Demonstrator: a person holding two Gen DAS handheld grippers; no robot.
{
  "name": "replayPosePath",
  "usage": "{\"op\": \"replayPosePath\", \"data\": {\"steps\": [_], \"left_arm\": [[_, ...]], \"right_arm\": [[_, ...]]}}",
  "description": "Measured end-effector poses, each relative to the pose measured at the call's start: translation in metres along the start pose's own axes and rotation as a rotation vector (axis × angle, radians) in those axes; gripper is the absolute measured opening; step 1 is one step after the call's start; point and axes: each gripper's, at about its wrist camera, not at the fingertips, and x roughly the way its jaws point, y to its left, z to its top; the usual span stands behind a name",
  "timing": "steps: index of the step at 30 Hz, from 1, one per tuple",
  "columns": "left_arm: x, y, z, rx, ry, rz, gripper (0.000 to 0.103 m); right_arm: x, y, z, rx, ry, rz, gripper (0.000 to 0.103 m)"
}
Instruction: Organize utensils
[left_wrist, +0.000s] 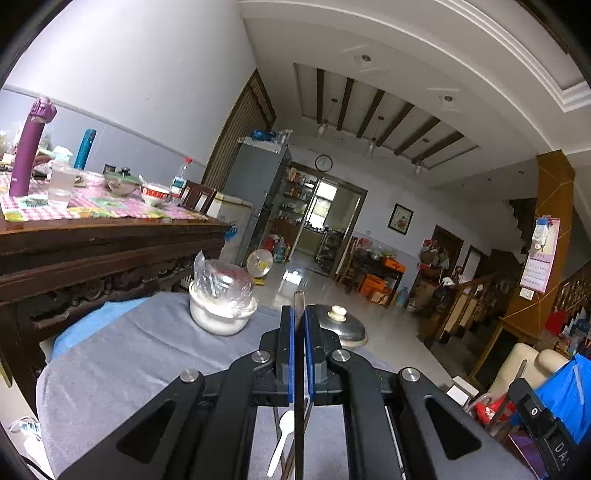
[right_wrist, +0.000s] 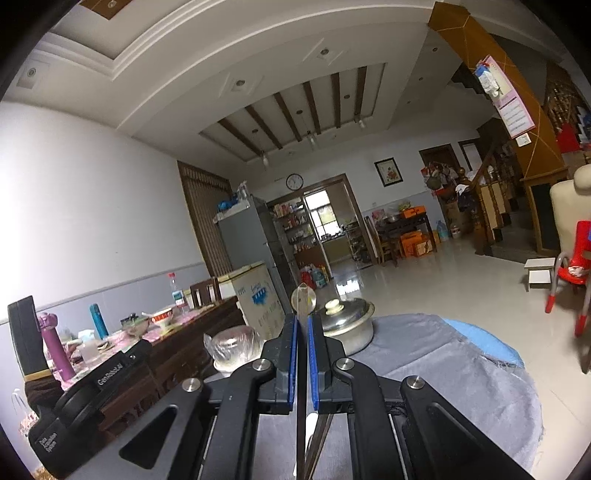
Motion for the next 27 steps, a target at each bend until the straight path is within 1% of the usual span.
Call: {"op": "replayPosePath", "data": {"steps": [10,13,18,27], "left_arm": [[-0.002,0.002,-0.012,0.027,0.037,0.007,0.005],[-0.005,0.003,-0.013,0.032,0.044,0.001,0.005],[-0.011,0.005,-0.014,0.033,0.058,-0.012,0.005],[-0.017,0.013,-0.011,0.029,0.077,-0.033,0.006]], "right_arm": [[0.0,0.001,-0.009,-0.033,0.049,0.013,0.006],[-0.002,0.004,-0.013,-0.055,0.067,0.018,0.006],[-0.005,0.002,-0.019,-0.053,0.098,0.024,0.006],[-0.013,0.004,-0.021,-0.066,0.11,0.025,0.007]]}}
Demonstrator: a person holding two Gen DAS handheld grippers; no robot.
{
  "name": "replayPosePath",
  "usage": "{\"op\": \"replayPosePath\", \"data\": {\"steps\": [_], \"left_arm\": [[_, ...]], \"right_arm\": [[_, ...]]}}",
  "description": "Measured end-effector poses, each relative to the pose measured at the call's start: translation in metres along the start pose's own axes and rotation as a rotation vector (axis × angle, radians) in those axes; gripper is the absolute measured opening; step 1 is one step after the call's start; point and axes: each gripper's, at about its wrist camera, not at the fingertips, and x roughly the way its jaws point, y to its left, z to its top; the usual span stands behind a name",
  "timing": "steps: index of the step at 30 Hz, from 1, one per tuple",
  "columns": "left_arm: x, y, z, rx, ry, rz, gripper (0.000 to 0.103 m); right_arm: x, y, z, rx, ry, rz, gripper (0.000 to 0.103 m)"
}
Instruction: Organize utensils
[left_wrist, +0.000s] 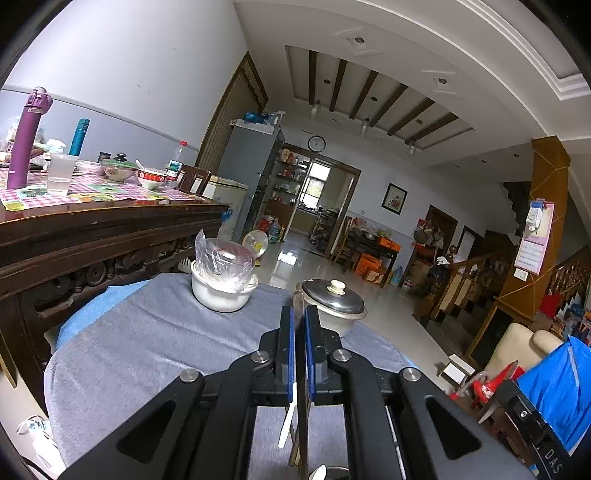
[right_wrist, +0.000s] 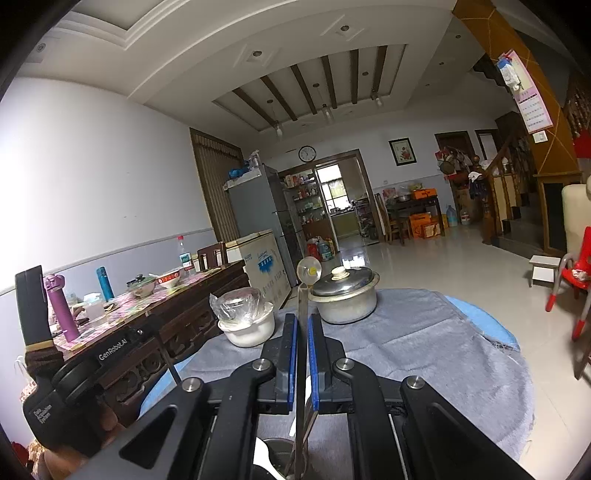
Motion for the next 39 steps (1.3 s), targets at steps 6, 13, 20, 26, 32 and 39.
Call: {"op": "replayPosePath", "data": {"steps": [6,13,20,26,32,39], "left_arm": [[-0.006,0.002,-0.002,0.007,0.011,-0.013,0.006],[-0.009,0.003,-0.005,0.002,0.027,-0.023,0.006],[-0.009,0.005,-0.007,0.001,0.048,-0.046,0.007],[-0.006,0.008,-0.011,-0.006,0.082,-0.065,0.007],[0.0,0.009,-0.015,-0.004,0.143,-0.106,0.008],[0.0,0.015,-0.017,-0.013,0.168,-0.123,0.024]], "right_arm": [[-0.002,0.003,-0.002,-0.004,0.012,0.008,0.007],[-0.003,0.007,-0.005,-0.012,0.029,0.015,0.007],[0.0,0.009,-0.007,-0.01,0.052,0.024,0.007],[0.003,0.014,-0.009,-0.013,0.069,0.034,0.008],[0.006,0.013,-0.009,0.001,0.087,0.054,0.018],[-0.002,0.005,-0.007,0.029,0.039,0.036,0.05]]}}
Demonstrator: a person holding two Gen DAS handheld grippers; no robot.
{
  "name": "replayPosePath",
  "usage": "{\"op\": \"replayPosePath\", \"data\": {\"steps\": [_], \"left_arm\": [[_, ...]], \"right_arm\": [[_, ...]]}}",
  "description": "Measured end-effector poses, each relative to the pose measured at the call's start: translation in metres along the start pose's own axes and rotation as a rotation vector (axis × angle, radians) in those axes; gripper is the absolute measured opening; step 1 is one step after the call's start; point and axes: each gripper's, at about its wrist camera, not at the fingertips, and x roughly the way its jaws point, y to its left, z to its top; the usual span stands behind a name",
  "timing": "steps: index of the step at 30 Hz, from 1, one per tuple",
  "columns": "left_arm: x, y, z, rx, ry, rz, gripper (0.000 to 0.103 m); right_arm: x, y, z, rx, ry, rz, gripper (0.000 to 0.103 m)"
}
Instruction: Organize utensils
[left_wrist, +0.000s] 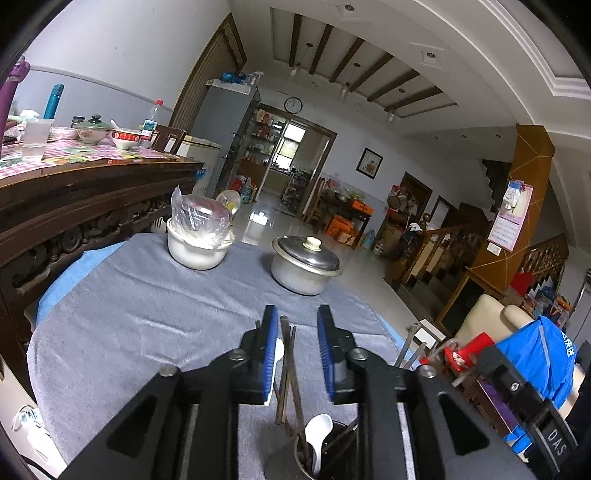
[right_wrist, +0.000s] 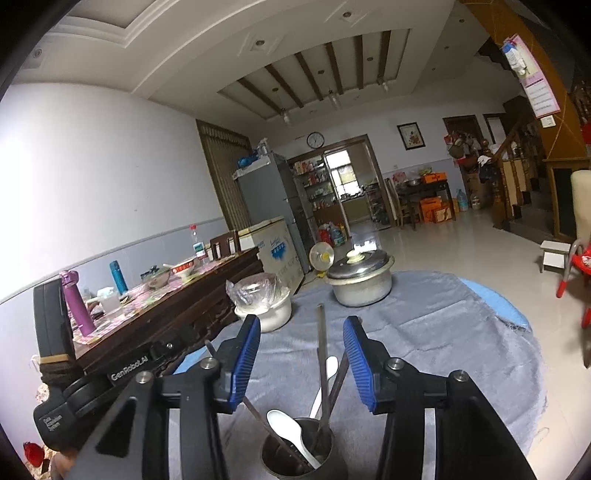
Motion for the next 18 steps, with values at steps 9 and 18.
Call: {"op": "replayPosePath", "data": {"steps": [9,18], "left_arm": [[-0.006,0.008,-0.002,0.012,0.004,0.017,0.046],[-0.007,0.033,-0.013,-0.006,0.055,0.068,0.056]], "right_arm": [[0.001,-0.017,0.001,0.049,0.008,-0.039,0.05],[0.002,-0.037,-0.004,0.091,0.041,-0.083,0.05]]}}
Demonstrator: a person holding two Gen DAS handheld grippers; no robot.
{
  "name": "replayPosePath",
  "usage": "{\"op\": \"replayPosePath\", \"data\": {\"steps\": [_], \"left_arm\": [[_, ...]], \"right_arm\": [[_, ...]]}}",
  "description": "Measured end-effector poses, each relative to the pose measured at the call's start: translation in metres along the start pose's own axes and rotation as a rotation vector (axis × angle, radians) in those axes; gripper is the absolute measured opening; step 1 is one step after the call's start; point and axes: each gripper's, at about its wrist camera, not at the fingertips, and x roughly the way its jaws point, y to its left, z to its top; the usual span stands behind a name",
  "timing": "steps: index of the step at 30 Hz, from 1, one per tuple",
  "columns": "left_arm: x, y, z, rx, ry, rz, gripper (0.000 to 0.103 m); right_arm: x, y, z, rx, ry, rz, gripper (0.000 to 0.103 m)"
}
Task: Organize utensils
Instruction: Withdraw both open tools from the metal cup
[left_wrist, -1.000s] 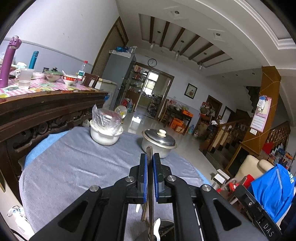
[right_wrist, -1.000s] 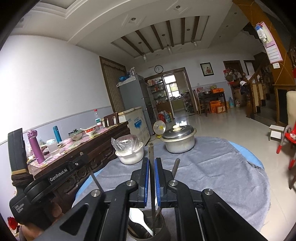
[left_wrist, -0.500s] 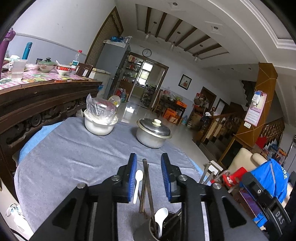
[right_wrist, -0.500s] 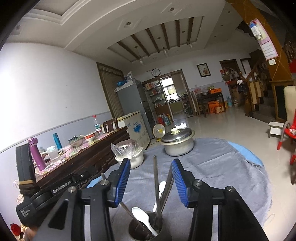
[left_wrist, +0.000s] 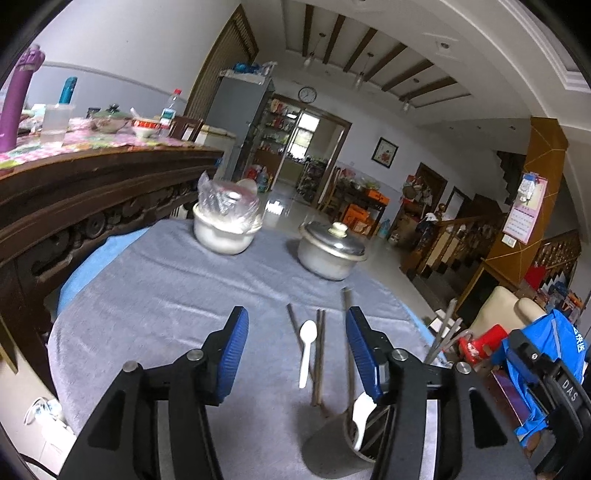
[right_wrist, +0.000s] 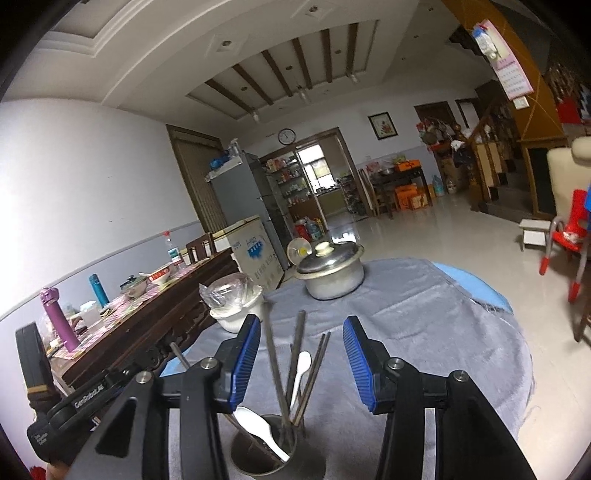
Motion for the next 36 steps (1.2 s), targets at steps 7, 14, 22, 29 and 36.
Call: {"op": "replayPosePath", "data": {"steps": [7,14,22,29,36], "left_arm": [[0.007,0.012,-0.01,-0.001,0.057,0.061,0.058],[0.013,0.007,-0.016,0.072,0.118,0.141,0.06],[0.014,0.015,-0.016,0.081,0.142,0.202,0.061],[0.02,0.021,-0.019,0.092,0.174,0.26,0.061],[0.029,0.031,-0.024,0.09,0.22,0.297,0.061]], "right_arm": [[0.001,-0.015,-0.001,0.037,0.021,-0.03,0.05],[0.005,-0.025,-0.005,0.067,0.054,-0.042,0.05],[0.011,-0.029,-0.011,0.084,0.098,-0.057,0.05],[0.019,-0.028,-0.018,0.084,0.142,-0.07,0.05],[0.029,-0.031,-0.024,0.093,0.184,-0.091,0.05]]}}
